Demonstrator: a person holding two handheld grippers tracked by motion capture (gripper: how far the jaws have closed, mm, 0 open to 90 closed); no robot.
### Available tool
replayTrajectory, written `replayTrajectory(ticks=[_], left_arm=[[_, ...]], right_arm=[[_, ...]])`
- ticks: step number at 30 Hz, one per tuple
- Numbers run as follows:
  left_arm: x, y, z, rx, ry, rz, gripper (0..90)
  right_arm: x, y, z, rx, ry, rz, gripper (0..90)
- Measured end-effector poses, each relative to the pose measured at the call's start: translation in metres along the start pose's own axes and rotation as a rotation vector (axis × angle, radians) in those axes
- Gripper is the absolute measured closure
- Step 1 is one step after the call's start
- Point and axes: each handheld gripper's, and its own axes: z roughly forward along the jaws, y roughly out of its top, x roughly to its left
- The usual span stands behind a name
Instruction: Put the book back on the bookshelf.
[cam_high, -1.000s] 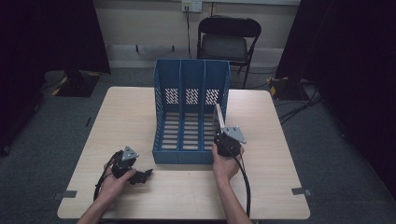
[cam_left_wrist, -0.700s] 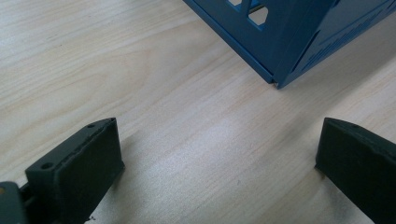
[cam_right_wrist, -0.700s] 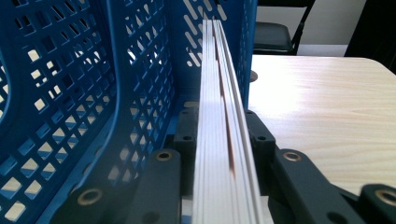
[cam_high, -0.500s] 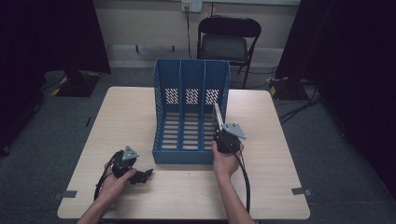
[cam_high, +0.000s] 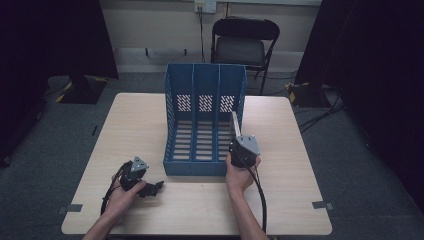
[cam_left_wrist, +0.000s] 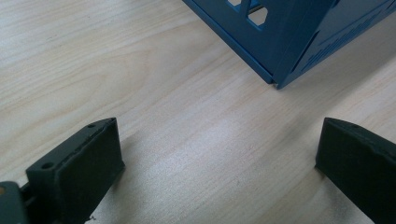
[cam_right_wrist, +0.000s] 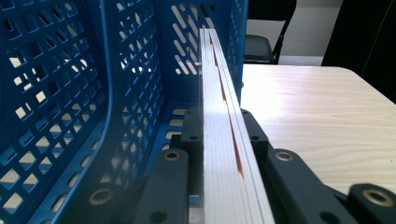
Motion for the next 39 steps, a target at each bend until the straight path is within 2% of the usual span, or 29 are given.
replayTrajectory(ticks=[3,8,19,31,35,39], left_arm=[[0.0000,0.0000,-0.0001,0.001,0.001,0.001,0.0],[-0.0001,0.0000,-0.0002,-0.001,0.004,0.005,0.2],[-0.0006,-0.0003,-0.0006,-0.001,0.004,0.005,0.3],[-0.0006,-0.0003,-0.0006,-0.002,0.004,0.005,0.3],[-0.0006,-0.0004,-0.0006,-0.002,0.005,0.005,0.3],[-0.0005,-0.0003,-0.0006,-0.001,0.005,0.005,0.4]], right_arm=[[0.0002,-0.0005,-0.0005,0.000,-0.014,0.014,76.4],[0.0039,-0.0012,-0.0009,-0.005,-0.072,0.026,76.4],[0.0053,0.0006,-0.0013,0.010,-0.098,0.039,75.8],[0.0034,0.0028,-0.0009,0.030,-0.097,0.022,70.9],[0.0037,0.0035,-0.0007,0.031,-0.100,0.005,70.0],[0.0047,0.0037,-0.0009,0.025,-0.108,-0.032,67.0]])
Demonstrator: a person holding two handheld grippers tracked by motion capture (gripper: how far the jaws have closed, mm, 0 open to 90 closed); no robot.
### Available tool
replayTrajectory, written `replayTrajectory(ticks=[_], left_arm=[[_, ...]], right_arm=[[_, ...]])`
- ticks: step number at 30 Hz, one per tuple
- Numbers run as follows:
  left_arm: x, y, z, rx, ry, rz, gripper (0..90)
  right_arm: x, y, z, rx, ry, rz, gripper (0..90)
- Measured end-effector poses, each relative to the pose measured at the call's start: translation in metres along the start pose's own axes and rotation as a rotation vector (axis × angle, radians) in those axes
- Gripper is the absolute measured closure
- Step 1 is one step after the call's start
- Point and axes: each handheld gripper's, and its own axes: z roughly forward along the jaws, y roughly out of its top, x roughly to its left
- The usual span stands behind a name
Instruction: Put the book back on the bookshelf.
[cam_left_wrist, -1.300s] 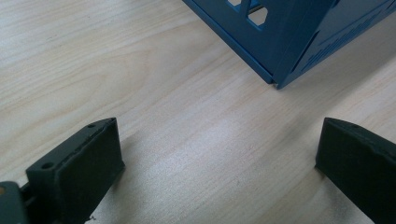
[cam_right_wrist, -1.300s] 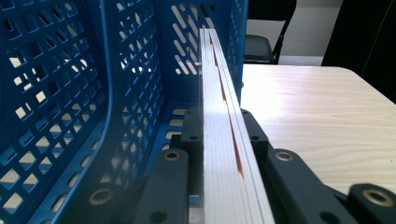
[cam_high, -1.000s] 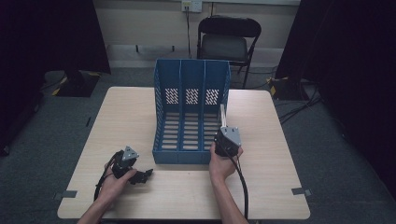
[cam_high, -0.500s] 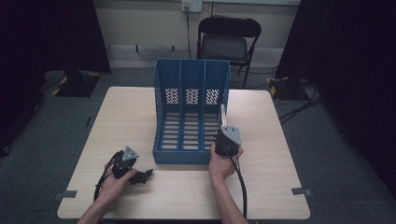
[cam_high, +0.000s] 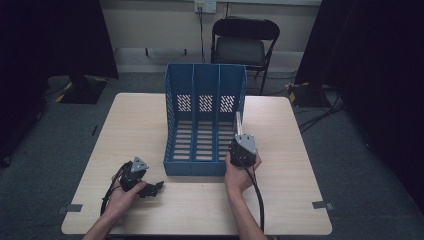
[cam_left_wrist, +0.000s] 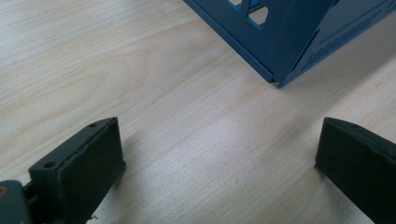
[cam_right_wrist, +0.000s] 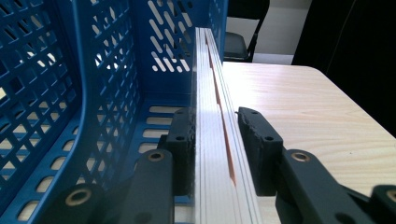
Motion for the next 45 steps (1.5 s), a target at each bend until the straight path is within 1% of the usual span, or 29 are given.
replayTrajectory(ticks=[4,7,9,12,16,19,22,27,28,30,34,36,37,39,41,45], left_arm=[[0.000,0.000,0.000,0.000,0.000,0.000,0.3],[0.000,0.000,0.000,-0.002,0.001,-0.001,0.3],[0.000,0.000,0.000,0.000,0.000,0.000,0.3],[0.000,0.000,0.000,-0.001,0.001,-0.001,0.3],[0.000,0.000,0.000,0.000,0.000,0.000,0.3],[0.000,0.000,0.000,-0.002,0.001,0.000,0.3],[0.000,0.000,0.000,-0.001,0.001,0.000,0.3],[0.000,0.000,0.000,-0.002,0.001,-0.001,0.4],[0.000,0.000,0.000,-0.002,0.001,0.000,0.3],[0.000,0.000,0.000,-0.002,0.001,-0.001,0.3],[0.000,0.000,0.000,-0.001,0.001,-0.001,0.4],[0.000,0.000,0.000,-0.002,0.001,-0.001,0.4],[0.000,0.000,0.000,-0.001,0.001,0.000,0.4],[0.000,0.000,0.000,-0.002,0.001,-0.001,0.3],[0.000,0.000,0.000,-0.002,0.001,-0.001,0.4],[0.000,0.000,0.000,-0.001,0.001,0.000,0.4]], right_arm=[[-0.002,0.001,0.000,-0.002,0.016,0.012,64.7],[-0.004,0.003,0.001,0.008,0.041,0.037,61.1],[-0.005,0.003,0.002,0.013,0.052,0.046,59.8],[-0.007,0.003,0.003,0.019,0.071,0.047,57.0],[-0.007,0.004,0.002,0.023,0.089,0.056,55.2],[-0.008,0.004,0.002,0.019,0.103,0.054,54.1],[-0.008,0.005,0.002,0.020,0.113,0.070,52.9],[-0.009,0.007,0.000,0.009,0.128,0.069,51.4],[-0.010,0.008,-0.001,0.000,0.128,0.077,51.2],[-0.011,0.009,-0.002,-0.004,0.152,0.089,50.3],[-0.010,0.011,-0.004,-0.012,0.179,0.097,48.4],[-0.010,0.012,-0.003,-0.005,0.192,0.090,46.5],[-0.011,0.013,-0.003,0.005,0.203,0.093,44.2],[-0.011,0.014,-0.003,0.004,0.218,0.088,41.2],[-0.011,0.015,-0.003,0.010,0.246,0.090,36.3],[-0.014,0.017,-0.005,0.015,0.275,0.098,32.8]])
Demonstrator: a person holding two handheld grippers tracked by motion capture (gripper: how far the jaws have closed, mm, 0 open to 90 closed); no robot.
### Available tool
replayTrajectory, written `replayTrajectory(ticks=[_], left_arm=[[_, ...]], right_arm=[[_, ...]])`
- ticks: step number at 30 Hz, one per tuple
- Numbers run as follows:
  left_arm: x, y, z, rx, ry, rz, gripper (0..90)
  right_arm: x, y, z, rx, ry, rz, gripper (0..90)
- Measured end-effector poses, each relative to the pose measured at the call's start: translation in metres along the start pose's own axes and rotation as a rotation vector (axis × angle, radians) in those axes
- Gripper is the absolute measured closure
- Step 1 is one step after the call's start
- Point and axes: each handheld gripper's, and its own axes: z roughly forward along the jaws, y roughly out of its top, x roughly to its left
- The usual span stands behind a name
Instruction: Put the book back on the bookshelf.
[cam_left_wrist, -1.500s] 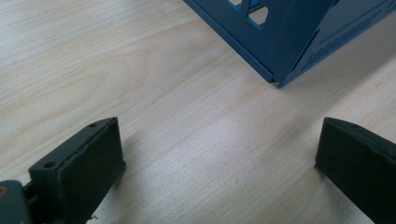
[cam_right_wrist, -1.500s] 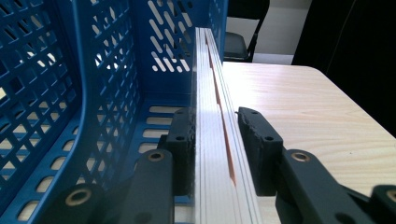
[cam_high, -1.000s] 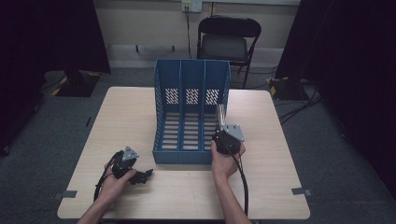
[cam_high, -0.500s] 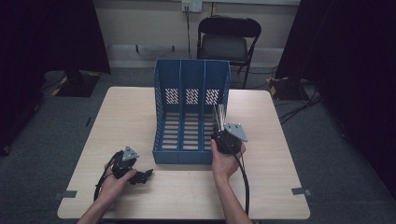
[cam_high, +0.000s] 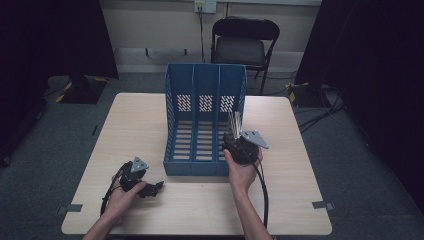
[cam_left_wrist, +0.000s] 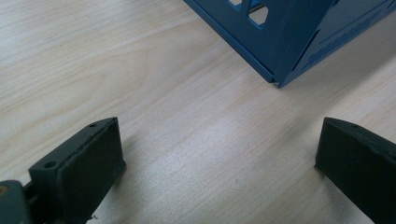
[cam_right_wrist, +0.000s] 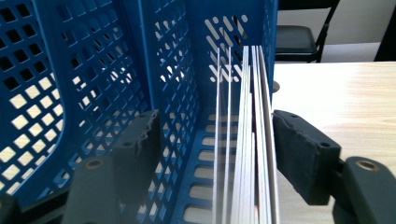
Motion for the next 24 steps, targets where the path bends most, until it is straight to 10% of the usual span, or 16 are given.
replayTrajectory(ticks=[24], left_arm=[[0.000,0.000,0.000,0.000,0.000,-0.001,0.3]], right_arm=[[-0.021,0.017,-0.029,0.052,0.241,0.056,14.1]])
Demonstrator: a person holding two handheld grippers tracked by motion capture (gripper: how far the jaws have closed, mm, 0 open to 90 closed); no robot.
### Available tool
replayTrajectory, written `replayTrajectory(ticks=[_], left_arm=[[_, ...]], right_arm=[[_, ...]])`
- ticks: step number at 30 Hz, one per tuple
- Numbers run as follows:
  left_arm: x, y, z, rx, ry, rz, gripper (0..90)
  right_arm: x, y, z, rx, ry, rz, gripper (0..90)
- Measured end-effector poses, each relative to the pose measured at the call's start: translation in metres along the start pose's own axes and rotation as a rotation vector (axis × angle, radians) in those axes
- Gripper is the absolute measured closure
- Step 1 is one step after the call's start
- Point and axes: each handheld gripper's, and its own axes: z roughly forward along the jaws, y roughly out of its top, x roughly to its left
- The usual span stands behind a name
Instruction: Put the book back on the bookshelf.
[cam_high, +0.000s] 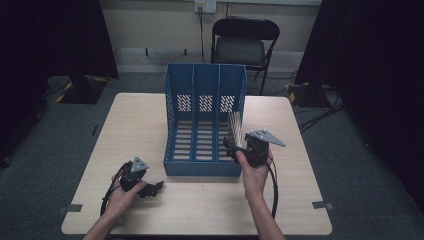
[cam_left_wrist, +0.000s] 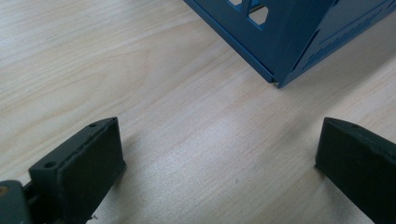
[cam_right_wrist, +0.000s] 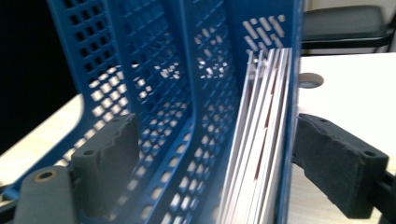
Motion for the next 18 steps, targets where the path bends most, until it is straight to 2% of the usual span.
replayTrajectory(ticks=[5,7,10,14,17,18], left_arm=[[0.000,0.000,0.000,0.001,0.005,0.000,0.3],[0.000,0.000,0.000,0.004,0.001,0.000,0.3],[0.000,0.000,0.000,0.004,-0.002,0.000,0.3],[0.000,0.000,0.000,0.002,-0.004,0.000,0.3],[0.000,0.000,0.000,0.001,-0.003,0.000,0.3],[0.000,0.000,0.000,0.001,-0.003,0.000,0.3]], right_arm=[[-0.004,0.003,-0.012,0.030,0.046,-0.029,14.0],[-0.008,0.004,-0.019,0.037,0.041,-0.052,14.1],[-0.014,0.003,-0.026,0.054,0.053,-0.057,14.1],[-0.018,0.000,-0.034,0.096,0.062,-0.089,14.4],[-0.022,-0.001,-0.044,0.096,0.076,-0.086,14.4],[-0.023,-0.001,-0.047,0.098,0.076,-0.100,14.4]])
